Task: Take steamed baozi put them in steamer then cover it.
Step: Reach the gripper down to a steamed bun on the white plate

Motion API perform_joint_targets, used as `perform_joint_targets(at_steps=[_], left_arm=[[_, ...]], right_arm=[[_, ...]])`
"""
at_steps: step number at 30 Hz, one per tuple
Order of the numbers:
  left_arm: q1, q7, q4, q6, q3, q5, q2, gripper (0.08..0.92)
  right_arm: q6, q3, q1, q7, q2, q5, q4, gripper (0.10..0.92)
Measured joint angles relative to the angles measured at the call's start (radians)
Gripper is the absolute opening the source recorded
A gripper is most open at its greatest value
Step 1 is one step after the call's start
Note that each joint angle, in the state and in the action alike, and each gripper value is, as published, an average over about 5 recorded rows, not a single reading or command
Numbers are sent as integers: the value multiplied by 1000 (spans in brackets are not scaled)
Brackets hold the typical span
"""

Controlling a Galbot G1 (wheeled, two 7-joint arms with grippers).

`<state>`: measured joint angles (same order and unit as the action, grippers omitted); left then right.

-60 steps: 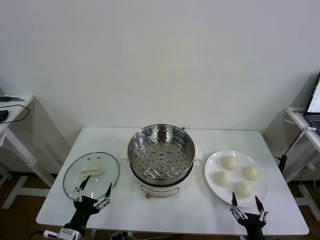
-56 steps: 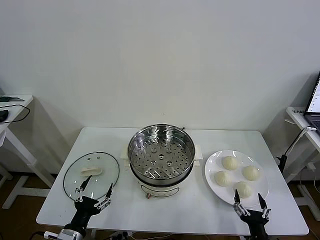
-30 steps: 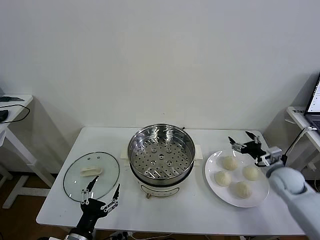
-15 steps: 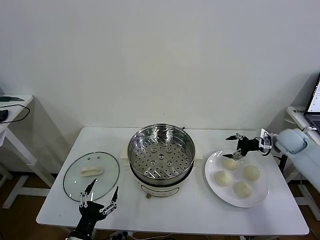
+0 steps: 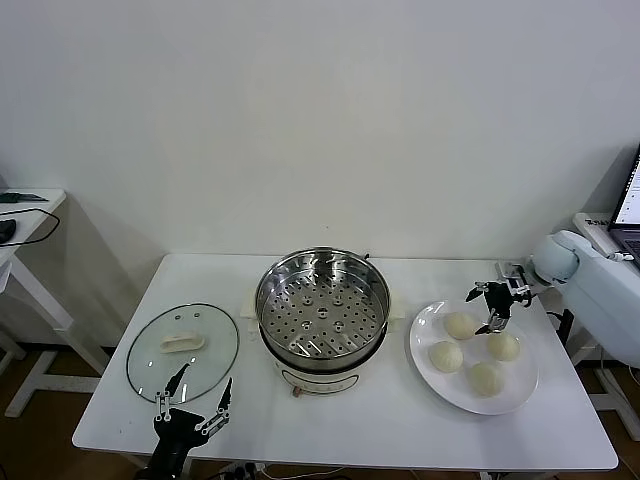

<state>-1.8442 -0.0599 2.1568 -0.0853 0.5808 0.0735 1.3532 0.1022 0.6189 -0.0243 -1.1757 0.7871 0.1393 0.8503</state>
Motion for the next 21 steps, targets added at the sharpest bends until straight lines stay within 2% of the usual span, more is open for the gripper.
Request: perform_joint_targets(at_steps=[15,21], left_arm=[[5,4,-21,-4,-3,0,0,823],[6,7,-21,-5,-3,0,0,823]], right_arm=[[27,31,4,-1,79,60,-75,817],[28,44,12,4,84,63,-75,701]])
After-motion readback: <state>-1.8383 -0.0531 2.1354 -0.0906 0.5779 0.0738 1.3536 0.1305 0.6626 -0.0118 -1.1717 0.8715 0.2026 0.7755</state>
